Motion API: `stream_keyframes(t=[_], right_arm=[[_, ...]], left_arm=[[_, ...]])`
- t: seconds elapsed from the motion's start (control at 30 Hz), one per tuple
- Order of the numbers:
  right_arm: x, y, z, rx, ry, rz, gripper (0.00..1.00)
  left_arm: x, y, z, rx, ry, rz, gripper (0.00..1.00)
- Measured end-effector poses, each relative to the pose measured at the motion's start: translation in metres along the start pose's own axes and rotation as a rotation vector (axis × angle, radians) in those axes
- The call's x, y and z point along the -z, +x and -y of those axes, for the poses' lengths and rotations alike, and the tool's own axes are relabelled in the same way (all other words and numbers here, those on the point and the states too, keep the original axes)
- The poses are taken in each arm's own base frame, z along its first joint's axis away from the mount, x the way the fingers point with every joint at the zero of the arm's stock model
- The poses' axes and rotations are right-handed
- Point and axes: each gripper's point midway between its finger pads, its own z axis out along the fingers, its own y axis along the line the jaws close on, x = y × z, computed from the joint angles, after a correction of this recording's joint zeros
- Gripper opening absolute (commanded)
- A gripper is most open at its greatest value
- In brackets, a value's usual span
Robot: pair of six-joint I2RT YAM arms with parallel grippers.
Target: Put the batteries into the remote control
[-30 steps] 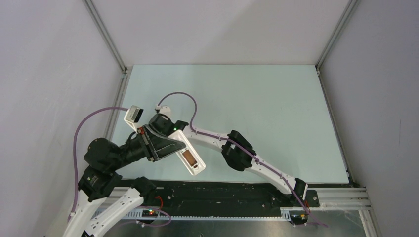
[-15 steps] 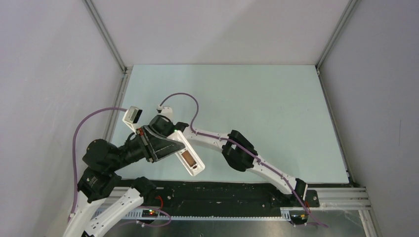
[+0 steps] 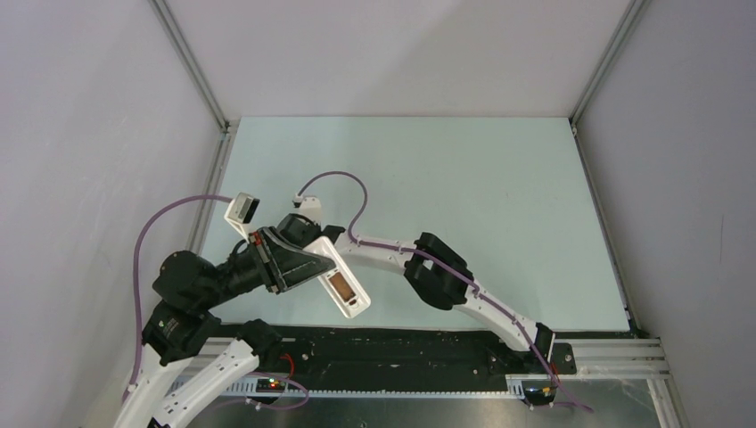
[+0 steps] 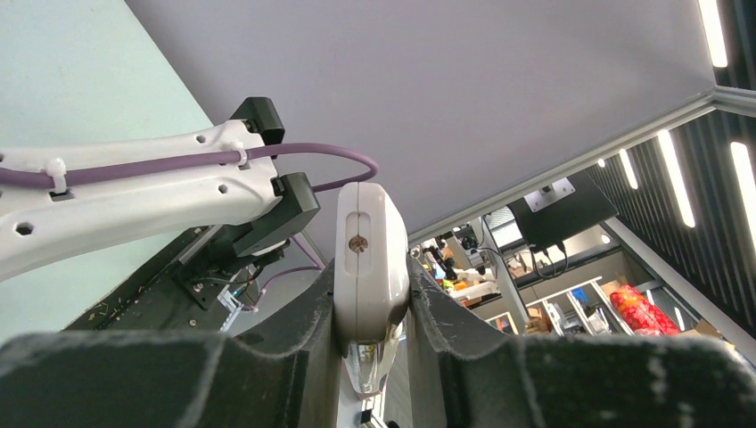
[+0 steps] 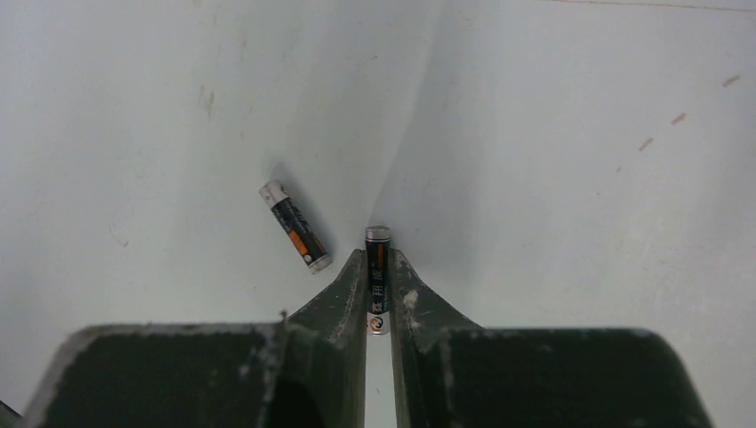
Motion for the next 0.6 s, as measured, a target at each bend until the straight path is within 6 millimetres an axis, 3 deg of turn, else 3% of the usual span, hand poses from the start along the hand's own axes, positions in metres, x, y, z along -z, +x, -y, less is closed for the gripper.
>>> stream_keyframes(t=[0.4,0.6], right_arm=[[0.014,0.002,0.021,-0.030,0.050,0.023,0.07],[0.044,0.011,0.056,-0.019,0.093,0.002,0.02]], left_arm=[[0.000,0.000,0.000,0.000,0.000,0.000,0.00],[0.000,0.000,0.000,0.000,0.000,-0.001,0.00]])
